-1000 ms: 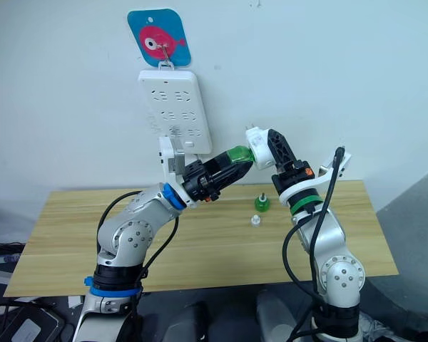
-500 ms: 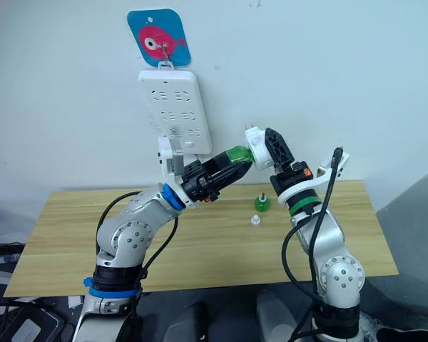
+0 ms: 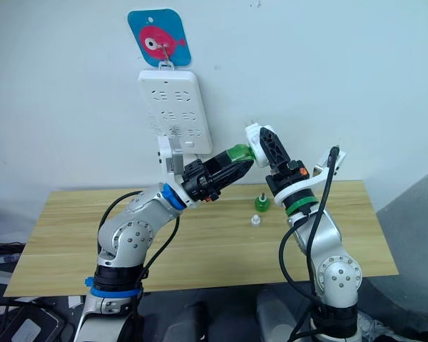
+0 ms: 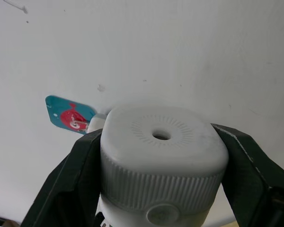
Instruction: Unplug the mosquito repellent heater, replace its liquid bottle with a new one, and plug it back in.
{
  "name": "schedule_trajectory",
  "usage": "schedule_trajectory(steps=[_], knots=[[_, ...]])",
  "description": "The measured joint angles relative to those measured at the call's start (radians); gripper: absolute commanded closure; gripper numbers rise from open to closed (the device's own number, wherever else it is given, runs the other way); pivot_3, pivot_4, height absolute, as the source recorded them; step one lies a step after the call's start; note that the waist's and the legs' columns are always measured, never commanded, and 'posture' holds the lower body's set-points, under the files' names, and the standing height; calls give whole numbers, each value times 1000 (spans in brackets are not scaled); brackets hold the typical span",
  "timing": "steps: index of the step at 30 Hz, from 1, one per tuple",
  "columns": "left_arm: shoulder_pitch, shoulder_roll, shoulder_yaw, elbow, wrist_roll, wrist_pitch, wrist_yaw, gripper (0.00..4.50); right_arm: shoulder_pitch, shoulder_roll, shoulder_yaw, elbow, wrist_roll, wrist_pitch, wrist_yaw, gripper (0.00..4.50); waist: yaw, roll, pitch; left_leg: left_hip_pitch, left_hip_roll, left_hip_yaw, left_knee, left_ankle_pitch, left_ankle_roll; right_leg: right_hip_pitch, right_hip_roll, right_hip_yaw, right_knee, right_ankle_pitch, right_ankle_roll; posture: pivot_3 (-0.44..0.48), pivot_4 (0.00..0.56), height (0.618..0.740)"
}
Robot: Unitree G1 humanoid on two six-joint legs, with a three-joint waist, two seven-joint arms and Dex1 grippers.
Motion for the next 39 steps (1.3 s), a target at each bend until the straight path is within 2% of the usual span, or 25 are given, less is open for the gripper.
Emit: schedule_trajectory(steps=[5, 6, 8, 10, 12, 13, 17, 19, 20, 23, 27, 31, 39], knots=[[1, 1, -6, -1, 11, -12, 2, 2180, 0, 0, 0, 0, 6, -4, 0, 1458, 0, 0, 0, 0, 0, 0, 0, 0, 0, 0, 0, 0, 0, 0, 0, -224, 181, 740], [8, 1, -10, -2, 15, -25, 2, 1620, 0, 0, 0, 0, 6, -4, 0, 1458, 0, 0, 0, 0, 0, 0, 0, 0, 0, 0, 0, 0, 0, 0, 0, -224, 181, 740], [15, 3, -12, -3, 23, -34, 5, 1313, 0, -1, 2, 0, 7, -1, 2, 1458, 0, 0, 0, 0, 0, 0, 0, 0, 0, 0, 0, 0, 0, 0, 0, -224, 181, 740], [25, 20, -22, 2, 45, -40, 3, 754, 0, -1, 5, 0, 8, -1, 13, 1458, 0, 0, 0, 0, 0, 0, 0, 0, 0, 0, 0, 0, 0, 0, 0, -229, 183, 740], [46, 68, -37, 3, 83, -51, -6, 151, 0, -6, 4, -1, 7, -1, 20, 1458, 0, 0, 0, 0, 0, 0, 0, 0, 0, 0, 0, 0, 0, 0, 0, -232, 185, 740], [63, 102, -40, 3, 100, -57, -16, 0, 0, -12, 4, -1, 5, -1, 22, 1458, -1, 0, 0, 0, 0, 0, -1, 0, 0, 0, 0, 0, 0, 0, 0, -233, 185, 740], [145, 222, -30, -14, 116, -62, -67, 0, -2, -83, 0, -7, -50, 11, 34, 1458, -1, 0, 0, 0, 0, 0, -1, 0, 0, -1, 0, 0, 0, 0, 0, -230, 190, 740], [185, 280, 13, -14, 118, -62, -68, 0, -12, -170, 2, -17, -137, 35, 39, 1458, 0, 0, 0, 0, 0, 0, -1, 0, 0, -1, 0, 0, 0, 0, 0, -230, 190, 740], [195, 337, 71, 6, 127, -65, -66, 0, -23, -252, 2, -25, -226, 55, 54, 1458, 0, 0, 0, 0, 1, 0, -1, 0, 0, -1, 0, 0, 0, -1, 1, -220, 192, 740], [166, 394, 158, 52, 142, -89, -65, 0, -43, -300, 9, -36, -341, 72, 81, 1459, 6, 0, 0, 0, 0, 0, -1, 0, 0, -1, 0, 0, 0, -2, 3, -212, 192, 740], [48, 453, 165, 205, 196, -165, -96, 0, -68, -326, 79, -51, -478, 96, 130, 1459, 10, 0, 0, 0, 0, 1, -1, 0, 0, -1, -1, 0, -1, -1, 1, -212, 193, 740], [-78, 473, 162, 369, 252, -246, -140, 0, -89, -328, 102, -63, -561, 113, 171, 1459, 12, 0, 0, 0, 0, 0, -1, 0, 0, -1, -1, -1, 0, 0, 0, -219, 193, 740], [-212, 454, 130, 600, 322, -358, -221, 0, -96, -304, 112, -82, -598, 151, 195, 1459, 12, 0, 0, 0, 0, -1, 0, 0, 0, -1, -1, -2, 0, 0, 0, -233, 195, 740]])
